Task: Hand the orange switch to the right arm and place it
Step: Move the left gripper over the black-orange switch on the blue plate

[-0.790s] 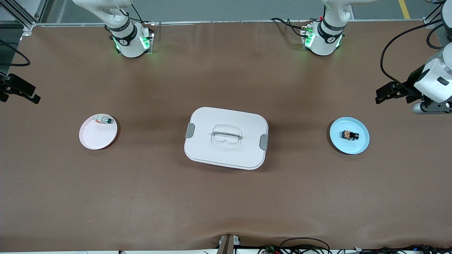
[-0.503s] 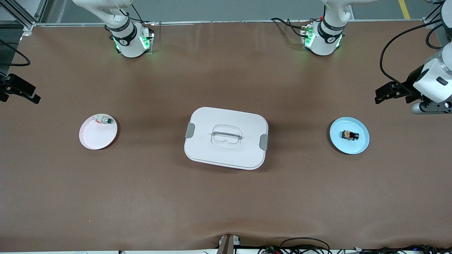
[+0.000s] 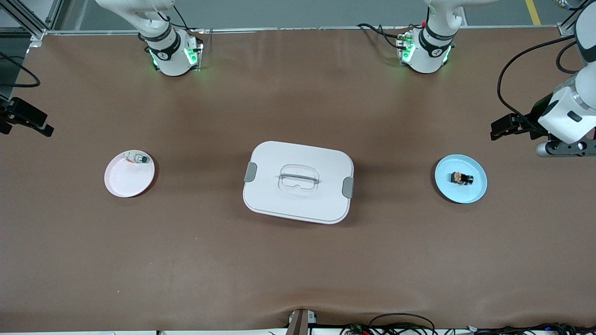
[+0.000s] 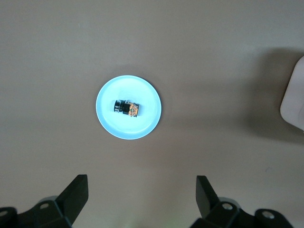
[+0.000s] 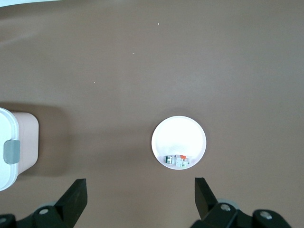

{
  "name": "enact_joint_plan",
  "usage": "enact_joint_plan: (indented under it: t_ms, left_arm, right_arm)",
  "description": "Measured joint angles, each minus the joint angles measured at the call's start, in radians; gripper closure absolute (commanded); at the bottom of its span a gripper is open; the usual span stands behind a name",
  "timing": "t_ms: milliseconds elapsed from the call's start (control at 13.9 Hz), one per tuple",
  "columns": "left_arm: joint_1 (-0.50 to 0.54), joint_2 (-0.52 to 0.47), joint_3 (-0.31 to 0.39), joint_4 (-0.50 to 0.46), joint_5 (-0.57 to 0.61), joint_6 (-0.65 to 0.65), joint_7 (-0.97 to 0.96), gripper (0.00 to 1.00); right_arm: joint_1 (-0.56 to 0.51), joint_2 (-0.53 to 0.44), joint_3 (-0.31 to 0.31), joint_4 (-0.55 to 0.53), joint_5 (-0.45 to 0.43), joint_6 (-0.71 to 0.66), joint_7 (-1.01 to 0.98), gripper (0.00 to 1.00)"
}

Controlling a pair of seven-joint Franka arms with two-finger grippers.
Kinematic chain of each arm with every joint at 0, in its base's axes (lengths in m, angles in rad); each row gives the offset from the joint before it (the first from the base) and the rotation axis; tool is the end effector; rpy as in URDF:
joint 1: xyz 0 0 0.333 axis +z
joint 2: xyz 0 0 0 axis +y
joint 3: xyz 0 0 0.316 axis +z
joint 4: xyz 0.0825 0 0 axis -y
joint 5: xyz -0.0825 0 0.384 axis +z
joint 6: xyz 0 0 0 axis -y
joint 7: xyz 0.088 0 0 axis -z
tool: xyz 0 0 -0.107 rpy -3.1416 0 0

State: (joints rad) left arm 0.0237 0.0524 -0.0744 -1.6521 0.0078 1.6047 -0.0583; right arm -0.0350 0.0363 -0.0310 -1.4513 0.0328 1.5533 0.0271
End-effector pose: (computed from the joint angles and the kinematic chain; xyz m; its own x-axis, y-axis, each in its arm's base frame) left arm 0.5667 -0.0270 0.5597 0.9951 0.0073 -0.0991 0.0064 -0.9999 -0.0096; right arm 0.5636 -0.0333 0.6590 0.9936 -0.0921 0.0648 -0.0901 -0.9954 -0.0333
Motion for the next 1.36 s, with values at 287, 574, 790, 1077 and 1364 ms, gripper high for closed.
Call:
enact_joint_plan:
  t_ms: [287,574,790,1077,1364]
  left_arm:
    - [0.006,0.000,0.000,-0.048,0.000,0.027,0.052,0.00]
    - [0.042,-0.002,0.002,-0.129,0.000,0.117,0.137,0.00]
    - [0.055,-0.012,0.002,-0.244,0.003,0.259,0.151,0.00]
    - [0.057,-0.022,0.002,-0.424,0.057,0.470,0.156,0.00]
    - [0.068,-0.021,0.002,-0.556,0.086,0.645,0.156,0.00]
  right_arm:
    - [0.000,0.000,0.000,0.000,0.000,0.000,0.000,0.00]
    - [0.000,0.000,0.000,-0.001,0.000,0.000,0.000,0.00]
    - [0.000,0.000,0.000,-0.001,0.000,0.000,0.000,0.00]
    - [0.000,0.000,0.000,-0.001,0.000,0.000,0.000,0.00]
    - [0.000,0.000,0.001,-0.001,0.000,0.000,0.000,0.00]
